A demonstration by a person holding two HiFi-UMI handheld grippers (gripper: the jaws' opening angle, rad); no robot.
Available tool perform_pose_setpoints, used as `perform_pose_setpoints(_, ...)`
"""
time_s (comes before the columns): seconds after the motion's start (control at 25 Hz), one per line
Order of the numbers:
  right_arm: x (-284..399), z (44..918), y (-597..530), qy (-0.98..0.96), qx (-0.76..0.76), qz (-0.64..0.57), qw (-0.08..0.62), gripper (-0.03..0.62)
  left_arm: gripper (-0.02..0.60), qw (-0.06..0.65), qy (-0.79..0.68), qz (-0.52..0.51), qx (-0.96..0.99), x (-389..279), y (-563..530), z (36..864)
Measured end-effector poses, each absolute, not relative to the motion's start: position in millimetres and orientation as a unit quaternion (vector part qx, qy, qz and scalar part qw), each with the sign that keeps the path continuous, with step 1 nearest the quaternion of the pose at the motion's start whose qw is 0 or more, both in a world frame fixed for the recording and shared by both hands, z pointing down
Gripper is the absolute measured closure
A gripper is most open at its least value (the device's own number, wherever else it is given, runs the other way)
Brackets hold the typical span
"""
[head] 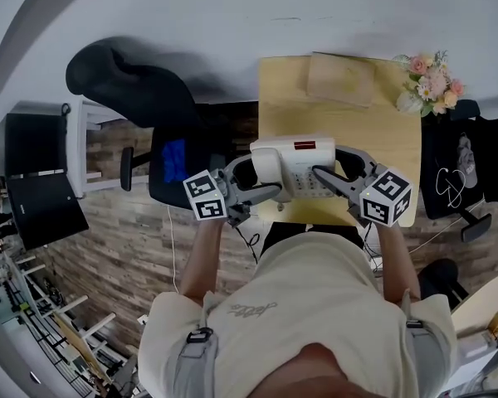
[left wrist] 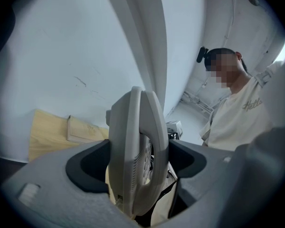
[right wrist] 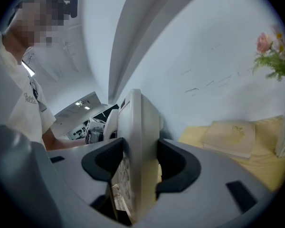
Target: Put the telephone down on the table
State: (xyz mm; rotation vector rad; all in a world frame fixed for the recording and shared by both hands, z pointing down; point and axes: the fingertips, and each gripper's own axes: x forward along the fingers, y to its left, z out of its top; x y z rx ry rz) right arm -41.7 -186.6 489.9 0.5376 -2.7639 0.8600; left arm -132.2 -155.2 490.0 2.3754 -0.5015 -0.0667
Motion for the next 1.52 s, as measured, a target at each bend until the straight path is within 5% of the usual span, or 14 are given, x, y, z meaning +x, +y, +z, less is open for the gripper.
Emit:
perform_pose_setpoints(0.92, 26, 681, -260, -0.853, 0.216, 0.458, 0.128, 0.365, 0.202, 0.500, -0.136, 0.030, 0.855, -67, -243, 669)
perform_pose_setpoints(1.52, 19, 732, -281, -0.818, 0.208, 0.512, 0.162, 0.364, 0.202, 0.545, -0.141, 0.042, 0.825, -71, -265, 717)
